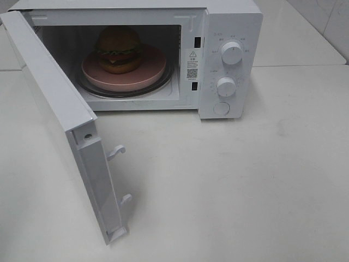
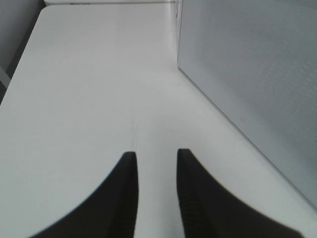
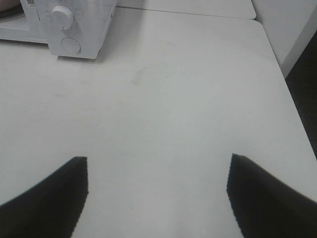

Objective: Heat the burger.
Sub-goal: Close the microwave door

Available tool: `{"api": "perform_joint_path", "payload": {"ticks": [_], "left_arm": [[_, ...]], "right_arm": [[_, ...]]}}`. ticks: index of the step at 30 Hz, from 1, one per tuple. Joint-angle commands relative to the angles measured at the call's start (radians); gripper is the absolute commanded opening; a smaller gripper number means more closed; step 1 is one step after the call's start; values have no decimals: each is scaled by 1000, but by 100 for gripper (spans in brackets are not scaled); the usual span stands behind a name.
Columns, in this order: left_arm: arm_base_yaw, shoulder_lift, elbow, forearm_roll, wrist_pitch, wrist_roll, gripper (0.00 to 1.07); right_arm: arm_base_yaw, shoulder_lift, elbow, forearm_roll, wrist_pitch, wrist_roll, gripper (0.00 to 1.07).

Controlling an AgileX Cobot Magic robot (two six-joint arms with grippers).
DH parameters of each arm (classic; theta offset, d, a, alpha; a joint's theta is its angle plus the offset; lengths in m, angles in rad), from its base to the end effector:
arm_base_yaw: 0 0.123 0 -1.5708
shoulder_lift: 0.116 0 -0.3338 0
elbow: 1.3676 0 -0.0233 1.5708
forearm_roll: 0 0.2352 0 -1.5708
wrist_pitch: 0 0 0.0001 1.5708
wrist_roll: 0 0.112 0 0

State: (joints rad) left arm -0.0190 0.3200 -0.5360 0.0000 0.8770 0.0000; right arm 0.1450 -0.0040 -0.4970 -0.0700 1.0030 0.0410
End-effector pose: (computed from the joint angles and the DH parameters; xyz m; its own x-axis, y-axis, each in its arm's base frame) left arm 0.0089 -0.0002 0.2955 -0.5427 0.0103 -0.8398 0.0190 0.9998 0.0000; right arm -0.0452 -0.0133 0.2652 -0.3981 -0.0548 -0.9157 -0.0895 0.9958 -0.0207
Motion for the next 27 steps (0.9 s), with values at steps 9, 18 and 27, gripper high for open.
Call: {"api": "perform_joint_path", "payload": {"ticks": [9,18,27], "left_arm": [[3,226,-3,-30,-363,46,0],[3,389,110,-31,-867,115,0],[3,631,235,9,-1346,106,0]], "right_arm": [[-6,-27,0,0,-5,1,76],[-6,-27,0,0,-5,1,76],[-6,-27,0,0,-5,1,76]]}}
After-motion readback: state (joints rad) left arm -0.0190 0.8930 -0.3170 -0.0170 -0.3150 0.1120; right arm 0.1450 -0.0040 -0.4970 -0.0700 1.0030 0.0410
